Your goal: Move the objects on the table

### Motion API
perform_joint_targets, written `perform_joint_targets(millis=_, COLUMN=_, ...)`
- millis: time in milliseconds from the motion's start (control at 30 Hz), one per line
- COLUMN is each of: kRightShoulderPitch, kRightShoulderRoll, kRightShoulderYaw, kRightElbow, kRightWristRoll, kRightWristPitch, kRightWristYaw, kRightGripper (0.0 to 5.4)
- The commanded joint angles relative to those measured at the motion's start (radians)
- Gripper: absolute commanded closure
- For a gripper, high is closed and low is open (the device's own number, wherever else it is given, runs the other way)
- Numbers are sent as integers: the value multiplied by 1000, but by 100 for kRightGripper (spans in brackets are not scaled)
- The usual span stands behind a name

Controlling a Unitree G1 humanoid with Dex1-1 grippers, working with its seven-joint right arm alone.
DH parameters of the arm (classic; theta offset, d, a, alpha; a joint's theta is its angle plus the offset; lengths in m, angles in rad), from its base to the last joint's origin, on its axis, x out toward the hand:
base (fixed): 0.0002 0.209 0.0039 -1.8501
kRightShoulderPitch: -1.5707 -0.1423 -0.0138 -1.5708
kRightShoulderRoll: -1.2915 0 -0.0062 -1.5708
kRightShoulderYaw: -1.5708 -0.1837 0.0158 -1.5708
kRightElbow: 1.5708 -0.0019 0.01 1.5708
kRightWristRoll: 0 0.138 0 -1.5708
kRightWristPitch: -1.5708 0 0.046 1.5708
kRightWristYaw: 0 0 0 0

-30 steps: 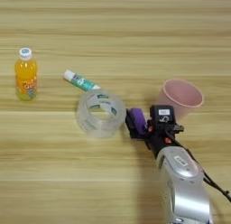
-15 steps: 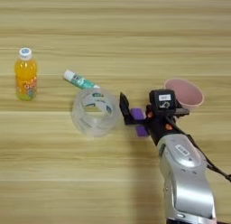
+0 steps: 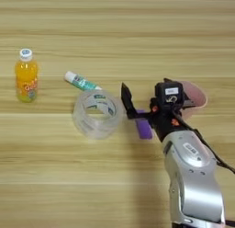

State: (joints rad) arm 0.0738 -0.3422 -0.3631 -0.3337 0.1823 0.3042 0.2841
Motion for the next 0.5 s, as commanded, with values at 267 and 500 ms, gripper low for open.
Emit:
perform_joint_targets(millis=267, kRightShoulderPitch=-88, kRightShoulderRoll=-66, kRightShoulderYaw=-123, kRightElbow=65, kRightWristRoll=-56, kRightWristPitch=-140, kRightWristYaw=-95, kRightGripper=5)
perform_joint_targets(millis=500, kRightShoulderPitch=-79, kRightShoulderRoll=-78, kRightShoulderYaw=-156, kRightElbow=104, kRightWristRoll=-66, kRightWristPitch=-137, kRightWristYaw=-118, kRightGripper=5)
